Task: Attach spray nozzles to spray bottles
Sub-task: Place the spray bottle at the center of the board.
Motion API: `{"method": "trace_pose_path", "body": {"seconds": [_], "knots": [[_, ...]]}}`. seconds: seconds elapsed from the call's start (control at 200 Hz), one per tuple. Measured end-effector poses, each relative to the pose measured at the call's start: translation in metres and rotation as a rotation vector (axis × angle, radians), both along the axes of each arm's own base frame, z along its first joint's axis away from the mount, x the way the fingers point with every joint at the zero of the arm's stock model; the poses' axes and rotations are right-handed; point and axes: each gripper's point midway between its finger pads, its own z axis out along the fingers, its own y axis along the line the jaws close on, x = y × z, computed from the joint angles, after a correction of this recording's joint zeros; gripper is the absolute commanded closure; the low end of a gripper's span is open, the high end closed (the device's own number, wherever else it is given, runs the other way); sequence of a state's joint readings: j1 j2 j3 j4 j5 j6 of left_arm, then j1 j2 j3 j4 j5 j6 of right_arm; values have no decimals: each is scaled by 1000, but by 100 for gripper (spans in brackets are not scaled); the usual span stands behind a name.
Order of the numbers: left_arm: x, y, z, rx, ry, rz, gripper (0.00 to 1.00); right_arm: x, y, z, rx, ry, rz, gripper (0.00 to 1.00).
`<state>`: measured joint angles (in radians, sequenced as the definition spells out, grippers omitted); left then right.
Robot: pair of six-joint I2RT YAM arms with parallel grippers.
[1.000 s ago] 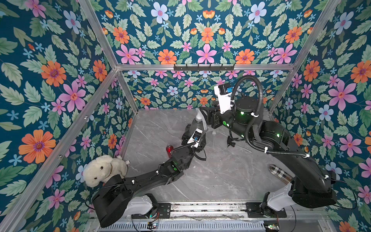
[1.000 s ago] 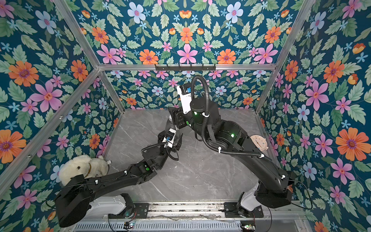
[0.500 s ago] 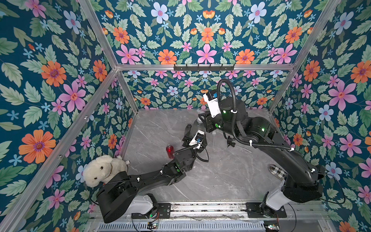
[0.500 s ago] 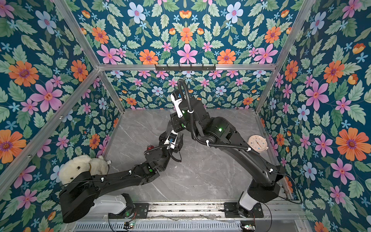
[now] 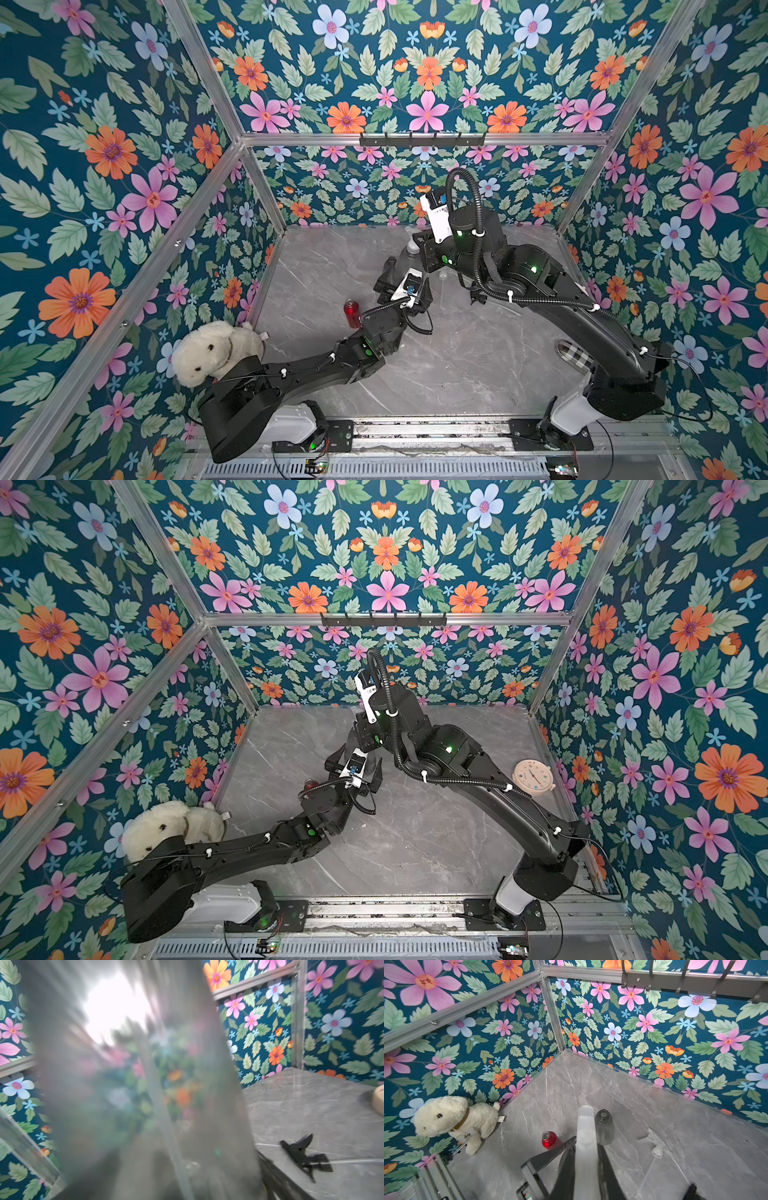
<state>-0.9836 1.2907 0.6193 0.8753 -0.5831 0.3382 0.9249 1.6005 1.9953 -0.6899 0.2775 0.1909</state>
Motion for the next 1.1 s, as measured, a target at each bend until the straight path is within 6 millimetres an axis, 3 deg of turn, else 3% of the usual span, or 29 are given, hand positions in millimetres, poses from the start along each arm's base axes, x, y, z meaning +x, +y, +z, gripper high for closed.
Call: {"method": "trace_pose_path", "body": {"seconds": [0.155,0.285,0.35,0.435,0.61,0.665,0.9,1.1], "knots": [[-4,4,3,-27,9,-9,0,20,-11,-12,-20,-17,-54,100],[-14,19,10,-91,22,-14,0,49,-30,-32,-46,-26,-124,100],[-21,30,16,-140,24,-19,0,64,-34,-50,-71,-49,-154,100],[-30,39,24,-196,18,-34,0,77,-22,-82,-109,-54,-127,100],[-37,45,31,-239,46,-62,0,138,-17,-129,-118,-80,-184,100],[-38,46,29,-241,60,-63,0,148,-13,-140,-128,-81,-190,100],[-41,55,24,-277,107,-49,0,141,-14,-158,-110,-93,-179,100],[-40,59,20,-289,135,-23,0,127,-21,-201,-121,-31,-180,100]]}}
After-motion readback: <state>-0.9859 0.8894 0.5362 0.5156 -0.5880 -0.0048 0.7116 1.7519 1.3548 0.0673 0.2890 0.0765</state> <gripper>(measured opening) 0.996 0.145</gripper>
